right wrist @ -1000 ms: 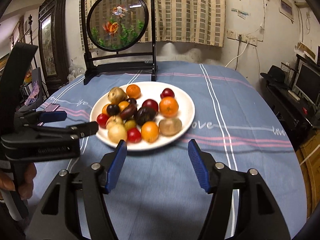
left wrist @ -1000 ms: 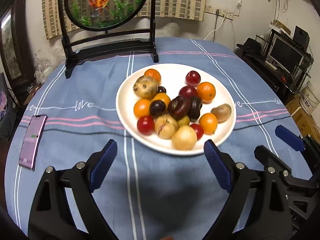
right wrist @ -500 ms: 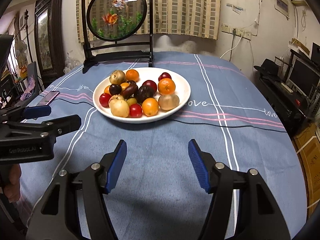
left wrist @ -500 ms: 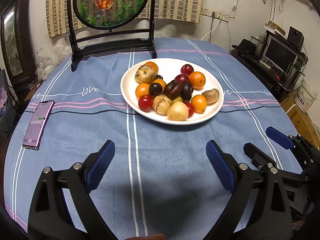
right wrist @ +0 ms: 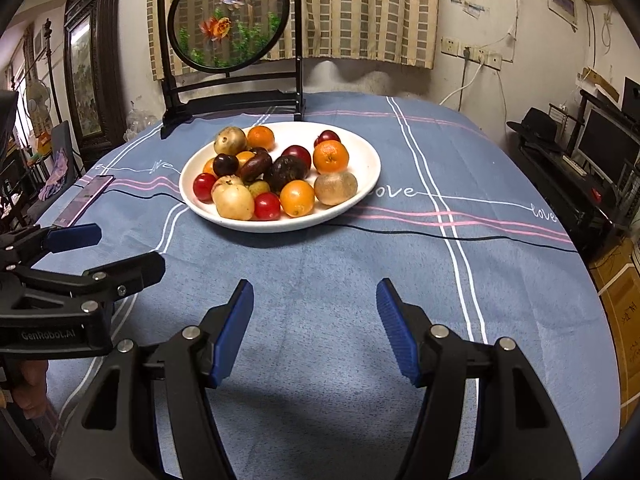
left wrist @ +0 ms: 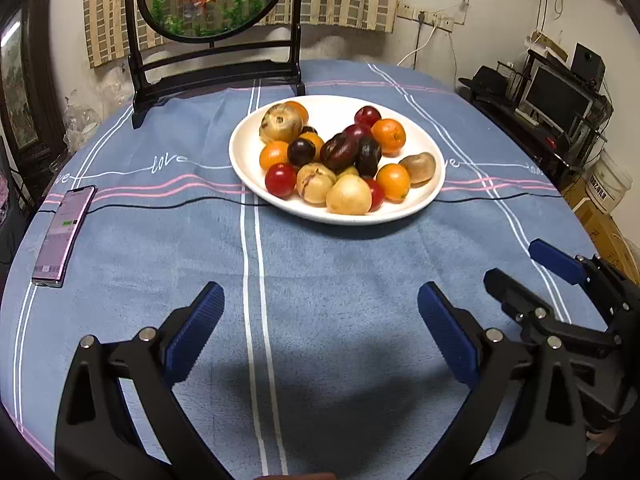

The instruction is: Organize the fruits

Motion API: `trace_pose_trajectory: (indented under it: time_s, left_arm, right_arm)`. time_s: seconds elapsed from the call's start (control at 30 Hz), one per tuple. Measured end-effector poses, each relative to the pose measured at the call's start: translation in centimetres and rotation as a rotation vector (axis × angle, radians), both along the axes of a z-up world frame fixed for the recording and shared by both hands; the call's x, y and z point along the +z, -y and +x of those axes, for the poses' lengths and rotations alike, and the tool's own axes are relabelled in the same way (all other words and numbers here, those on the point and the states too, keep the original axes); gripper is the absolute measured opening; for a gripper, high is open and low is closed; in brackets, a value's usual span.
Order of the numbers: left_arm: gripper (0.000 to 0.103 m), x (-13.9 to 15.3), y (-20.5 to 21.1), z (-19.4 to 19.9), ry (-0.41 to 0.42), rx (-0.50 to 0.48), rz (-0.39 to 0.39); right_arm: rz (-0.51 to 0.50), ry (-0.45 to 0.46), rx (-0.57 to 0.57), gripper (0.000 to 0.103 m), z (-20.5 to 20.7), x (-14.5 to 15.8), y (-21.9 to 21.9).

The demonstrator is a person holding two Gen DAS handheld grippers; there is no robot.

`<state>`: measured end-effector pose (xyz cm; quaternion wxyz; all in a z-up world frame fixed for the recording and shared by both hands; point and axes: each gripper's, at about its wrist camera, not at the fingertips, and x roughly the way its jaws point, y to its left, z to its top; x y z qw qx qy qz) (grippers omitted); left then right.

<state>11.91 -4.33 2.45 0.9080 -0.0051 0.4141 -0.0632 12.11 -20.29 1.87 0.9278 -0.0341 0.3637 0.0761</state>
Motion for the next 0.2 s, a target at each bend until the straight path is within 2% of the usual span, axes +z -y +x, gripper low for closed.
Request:
trace_pose_trajectory:
  time_s: [0.2]
  left_arm:
    - [0.099,-0.9,-0.28,0.47,-0.019,0.016,0.012]
  right_arm:
    - [0.001,-0.027,-0.007,0.064,0.58,-0.81,0.19]
